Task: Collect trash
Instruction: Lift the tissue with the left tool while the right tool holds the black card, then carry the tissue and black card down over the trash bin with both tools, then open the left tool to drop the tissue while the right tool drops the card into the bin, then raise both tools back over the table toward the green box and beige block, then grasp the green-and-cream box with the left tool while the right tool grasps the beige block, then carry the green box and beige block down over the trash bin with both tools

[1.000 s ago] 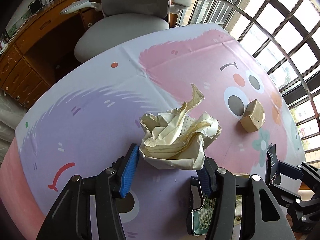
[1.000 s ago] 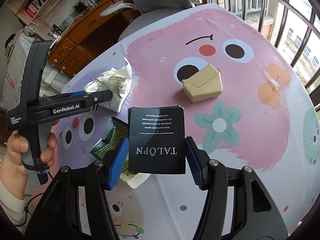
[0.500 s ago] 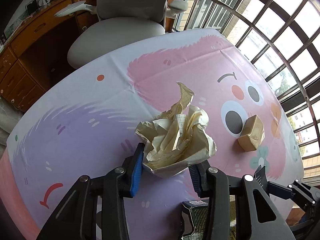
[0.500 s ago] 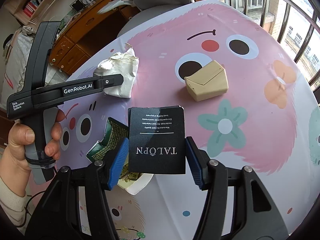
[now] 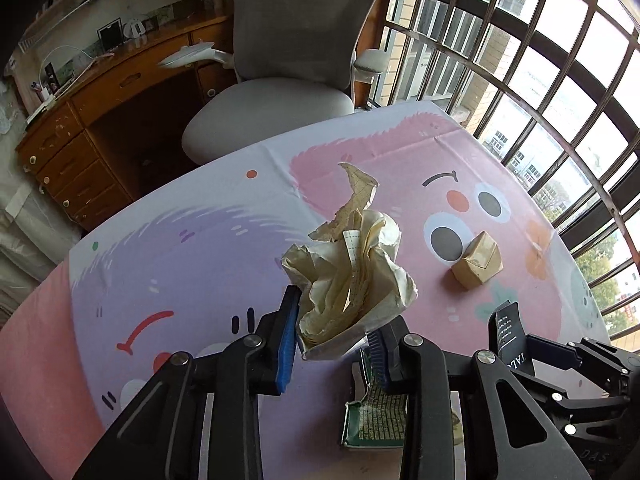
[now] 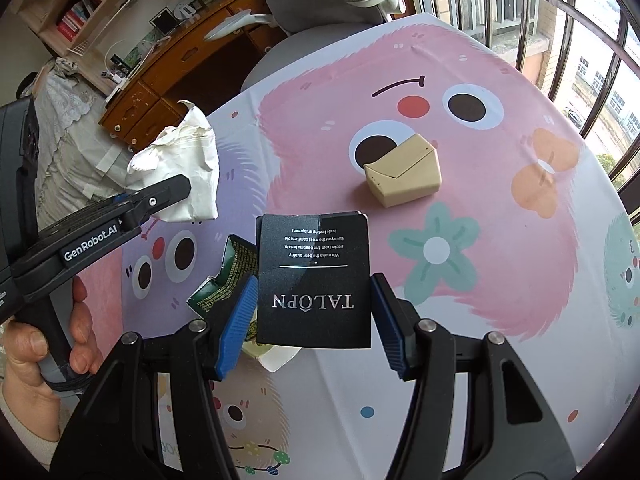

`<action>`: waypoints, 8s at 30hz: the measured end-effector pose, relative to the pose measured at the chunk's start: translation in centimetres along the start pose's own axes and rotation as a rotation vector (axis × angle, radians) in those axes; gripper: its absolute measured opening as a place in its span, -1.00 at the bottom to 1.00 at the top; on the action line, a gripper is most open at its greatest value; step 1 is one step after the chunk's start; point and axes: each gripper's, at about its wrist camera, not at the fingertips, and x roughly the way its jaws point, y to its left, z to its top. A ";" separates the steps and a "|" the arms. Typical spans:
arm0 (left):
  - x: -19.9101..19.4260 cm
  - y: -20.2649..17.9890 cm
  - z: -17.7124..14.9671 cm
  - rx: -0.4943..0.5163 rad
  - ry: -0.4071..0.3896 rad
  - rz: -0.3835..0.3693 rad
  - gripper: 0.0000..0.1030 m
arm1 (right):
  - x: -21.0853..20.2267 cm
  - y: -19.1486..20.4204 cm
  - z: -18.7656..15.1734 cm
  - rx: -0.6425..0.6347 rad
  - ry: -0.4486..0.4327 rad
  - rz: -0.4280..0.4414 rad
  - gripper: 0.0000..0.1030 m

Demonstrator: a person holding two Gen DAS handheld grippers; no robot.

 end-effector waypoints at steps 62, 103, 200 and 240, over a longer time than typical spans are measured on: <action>9.7 -28.8 -63.0 -0.314 0.357 -0.108 -0.27 | 9.5 -27.2 -51.4 -0.174 0.409 -0.142 0.06; -8.4 -21.3 -59.5 -0.526 0.067 0.084 0.73 | 4.4 -19.5 -45.7 -0.116 0.424 0.033 0.30; 1.0 -8.2 -7.7 -0.776 -0.005 0.217 -0.53 | 10.3 -4.3 7.0 -0.673 0.033 -0.074 0.13; -23.4 -25.6 -48.9 -0.269 0.114 0.026 -0.53 | -16.3 -12.3 -43.0 -0.353 0.185 0.004 0.13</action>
